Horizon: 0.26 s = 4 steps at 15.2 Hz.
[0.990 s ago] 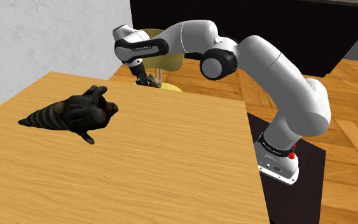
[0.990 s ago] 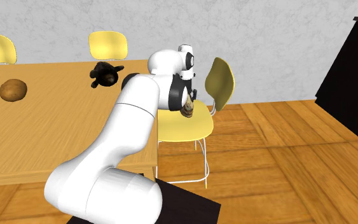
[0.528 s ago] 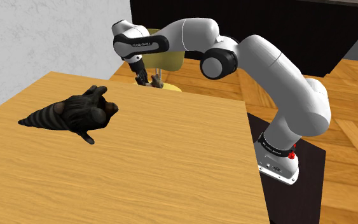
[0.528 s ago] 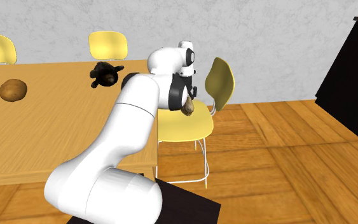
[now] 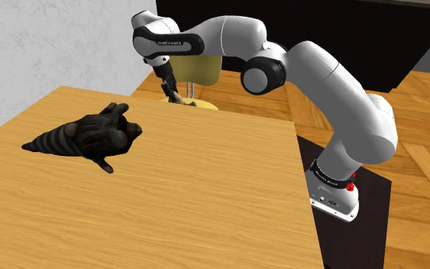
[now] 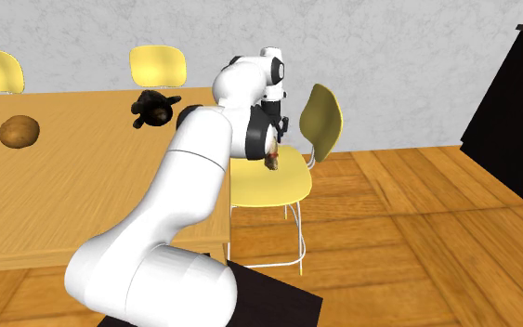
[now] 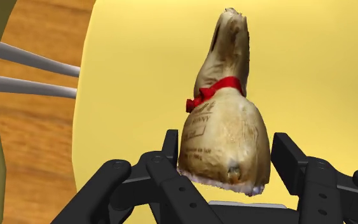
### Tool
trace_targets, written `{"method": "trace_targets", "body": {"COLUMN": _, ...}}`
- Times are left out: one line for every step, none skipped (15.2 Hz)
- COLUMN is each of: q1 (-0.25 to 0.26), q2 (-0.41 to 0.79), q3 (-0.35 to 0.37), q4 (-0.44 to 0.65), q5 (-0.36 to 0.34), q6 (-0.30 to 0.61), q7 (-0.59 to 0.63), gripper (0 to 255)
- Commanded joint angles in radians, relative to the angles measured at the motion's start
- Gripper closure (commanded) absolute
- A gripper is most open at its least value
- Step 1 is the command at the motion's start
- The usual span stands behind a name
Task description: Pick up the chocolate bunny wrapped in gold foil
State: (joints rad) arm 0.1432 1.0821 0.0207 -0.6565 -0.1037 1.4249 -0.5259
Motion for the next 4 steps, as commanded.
{"method": "trace_targets", "body": {"q1": 0.000, "q2": 0.010, "q3": -0.001, "q4": 0.045, "q5": 0.000, "q6": -0.036, "q7": -0.004, "gripper": 255}}
{"method": "trace_targets", "body": {"q1": 0.001, "q2": 0.021, "q3": -0.002, "q4": 0.078, "q5": 0.000, "q6": -0.058, "q7": -0.006, "gripper": 255}}
{"method": "trace_targets", "body": {"q1": 0.001, "q2": 0.024, "q3": -0.002, "q4": 0.085, "q5": 0.001, "q6": -0.062, "q7": -0.006, "gripper": 255}}
{"method": "trace_targets", "body": {"q1": 0.001, "q2": 0.021, "q3": -0.002, "q4": 0.081, "q5": 0.001, "q6": -0.060, "q7": -0.006, "gripper": 255}}
